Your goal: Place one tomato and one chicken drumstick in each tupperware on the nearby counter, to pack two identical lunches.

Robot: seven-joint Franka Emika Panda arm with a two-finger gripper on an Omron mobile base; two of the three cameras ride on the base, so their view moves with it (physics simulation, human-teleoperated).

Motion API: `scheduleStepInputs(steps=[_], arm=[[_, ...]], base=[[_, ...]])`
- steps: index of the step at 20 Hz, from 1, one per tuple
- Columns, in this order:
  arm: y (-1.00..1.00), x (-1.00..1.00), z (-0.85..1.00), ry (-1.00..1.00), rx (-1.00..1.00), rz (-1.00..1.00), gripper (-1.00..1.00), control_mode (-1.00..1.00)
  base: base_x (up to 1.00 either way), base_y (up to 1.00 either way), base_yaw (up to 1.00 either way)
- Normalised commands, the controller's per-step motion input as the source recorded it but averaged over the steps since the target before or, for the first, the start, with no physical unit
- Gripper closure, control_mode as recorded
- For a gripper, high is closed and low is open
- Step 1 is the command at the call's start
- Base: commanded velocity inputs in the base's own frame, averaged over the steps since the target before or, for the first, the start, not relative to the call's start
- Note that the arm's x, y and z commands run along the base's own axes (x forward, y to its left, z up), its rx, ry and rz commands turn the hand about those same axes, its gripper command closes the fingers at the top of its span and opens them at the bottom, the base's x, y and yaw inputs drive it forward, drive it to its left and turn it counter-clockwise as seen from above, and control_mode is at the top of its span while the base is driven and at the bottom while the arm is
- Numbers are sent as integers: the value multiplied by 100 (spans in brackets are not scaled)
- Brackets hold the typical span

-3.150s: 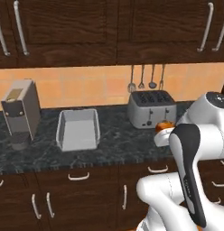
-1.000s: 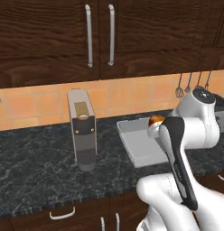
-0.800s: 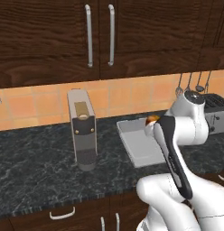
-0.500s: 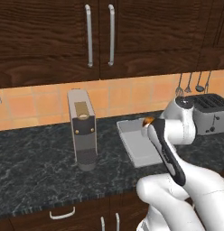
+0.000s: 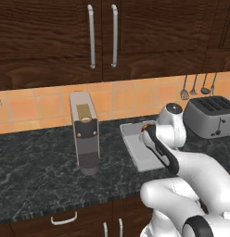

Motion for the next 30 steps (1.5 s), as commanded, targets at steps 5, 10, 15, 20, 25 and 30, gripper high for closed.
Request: scheduleStepInputs(steps=[5, 10, 15, 20, 25, 30], arm=[[0, 44, -11, 12, 0, 0, 100, -100], [0, 65, -16, 0, 0, 0, 100, -100], [0, 23, -32, 6, 0, 0, 100, -100], [0, 4, -30, 6, 0, 0, 100, -100], [0, 21, -17, 0, 0, 0, -100, -100], [0, 4, -6, 0, 0, 0, -100, -100]], base=[[0, 0, 0], [0, 0, 0], [0, 0, 0], [0, 0, 0], [0, 0, 0], [0, 0, 0]])
